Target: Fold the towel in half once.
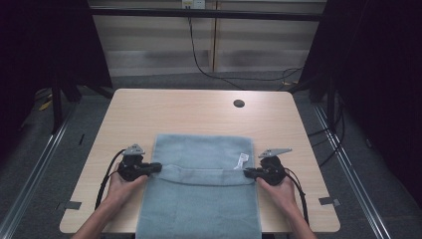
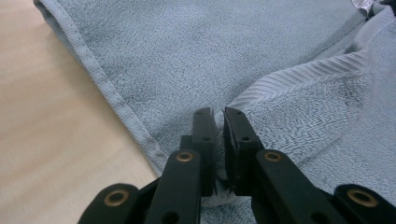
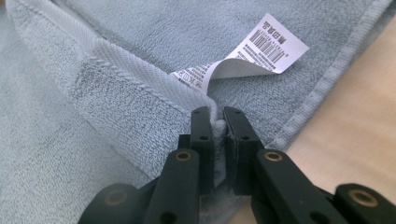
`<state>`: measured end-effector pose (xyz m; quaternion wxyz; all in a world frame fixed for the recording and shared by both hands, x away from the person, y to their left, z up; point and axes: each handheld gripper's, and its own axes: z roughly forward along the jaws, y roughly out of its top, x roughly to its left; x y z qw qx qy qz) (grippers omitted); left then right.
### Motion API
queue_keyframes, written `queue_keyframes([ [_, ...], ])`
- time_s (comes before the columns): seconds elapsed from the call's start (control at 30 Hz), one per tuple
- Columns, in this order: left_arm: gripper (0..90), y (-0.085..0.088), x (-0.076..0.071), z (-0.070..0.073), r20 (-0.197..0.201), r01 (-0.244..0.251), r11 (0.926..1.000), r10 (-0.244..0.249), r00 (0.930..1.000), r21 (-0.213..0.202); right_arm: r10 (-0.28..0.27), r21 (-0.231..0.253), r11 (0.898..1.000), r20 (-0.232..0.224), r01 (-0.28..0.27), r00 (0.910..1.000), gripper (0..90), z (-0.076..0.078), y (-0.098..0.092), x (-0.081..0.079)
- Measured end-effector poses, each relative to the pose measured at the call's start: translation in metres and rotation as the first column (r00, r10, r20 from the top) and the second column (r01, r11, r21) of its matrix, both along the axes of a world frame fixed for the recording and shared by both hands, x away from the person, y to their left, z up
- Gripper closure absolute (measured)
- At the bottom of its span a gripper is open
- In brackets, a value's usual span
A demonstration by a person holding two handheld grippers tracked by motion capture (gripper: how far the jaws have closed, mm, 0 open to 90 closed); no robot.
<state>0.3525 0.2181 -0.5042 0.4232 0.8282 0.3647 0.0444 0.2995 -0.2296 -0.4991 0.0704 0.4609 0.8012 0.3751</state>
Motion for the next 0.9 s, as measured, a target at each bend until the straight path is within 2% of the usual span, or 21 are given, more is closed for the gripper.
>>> queue_keyframes([
  [0.07, 83.8, -0.001, 0.01, -0.001, -0.015, -0.009, 0.9999, 0.009, 0.9998, -0.013, -0.014, -0.011, 1.0, 0.003, 0.015, 0.9999, 83.6, 0.0, 0.0, 0.011],
  [0.13, 83.8, -0.002, 0.017, -0.002, -0.005, -0.02, 0.9997, 0.02, 0.9998, -0.016, -0.022, -0.015, 1.0, 0.014, 0.022, 0.9997, 83.6, 0.0, 0.0, 0.021],
  [0.23, 83.7, -0.005, 0.025, -0.001, 0.015, -0.02, 0.9998, 0.02, 0.9997, 0.007, -0.044, -0.008, 0.999, 0.025, 0.044, 0.9987, 83.6, -0.002, -0.002, 0.037],
  [0.33, 83.7, -0.004, 0.032, -0.002, 0.008, -0.036, 0.9993, 0.036, 0.9993, -0.007, -0.063, 0.006, 0.998, 0.027, 0.063, 0.9976, 83.6, -0.004, -0.003, 0.051],
  [0.4, 83.7, -0.006, 0.046, -0.004, -0.004, -0.076, 0.9969, 0.076, 0.9971, -0.023, -0.069, -0.001, 0.998, 0.033, 0.069, 0.9971, 83.6, -0.004, -0.001, 0.06],
  [0.5, 83.6, -0.011, 0.059, -0.001, 0.005, -0.085, 0.9963, 0.085, 0.9964, 0.012, -0.084, -0.012, 0.996, 0.036, 0.085, 0.9958, 83.6, -0.004, 0.0, 0.073],
  [0.57, 83.7, -0.013, 0.066, 0.0, 0.009, -0.082, 0.9962, 0.082, 0.9966, 0.028, -0.094, -0.02, 0.995, 0.035, 0.095, 0.995, 83.6, -0.004, 0.001, 0.08],
  [0.67, 83.7, -0.013, 0.075, -0.002, 0.011, -0.097, 0.9952, 0.097, 0.9952, 0.012, -0.103, -0.025, 0.994, 0.044, 0.104, 0.9937, 83.6, -0.004, 0.001, 0.09],
  [0.8, 83.6, -0.012, 0.083, -0.001, 0.019, -0.088, 0.9957, 0.087, 0.996, 0.028, -0.113, -0.029, 0.993, 0.036, 0.114, 0.9929, 83.6, -0.003, 0.002, 0.1],
  [0.87, 83.6, -0.011, 0.086, -0.004, 0.012, -0.122, 0.9925, 0.122, 0.9925, -0.005, -0.127, -0.018, 0.992, 0.035, 0.128, 0.9913, 83.6, -0.004, 0.003, 0.104],
  [0.9, 83.6, -0.01, 0.088, -0.004, 0.011, -0.127, 0.9919, 0.127, 0.9919, -0.007, -0.135, -0.02, 0.991, 0.034, 0.135, 0.9903, 83.6, -0.004, 0.003, 0.106],
])
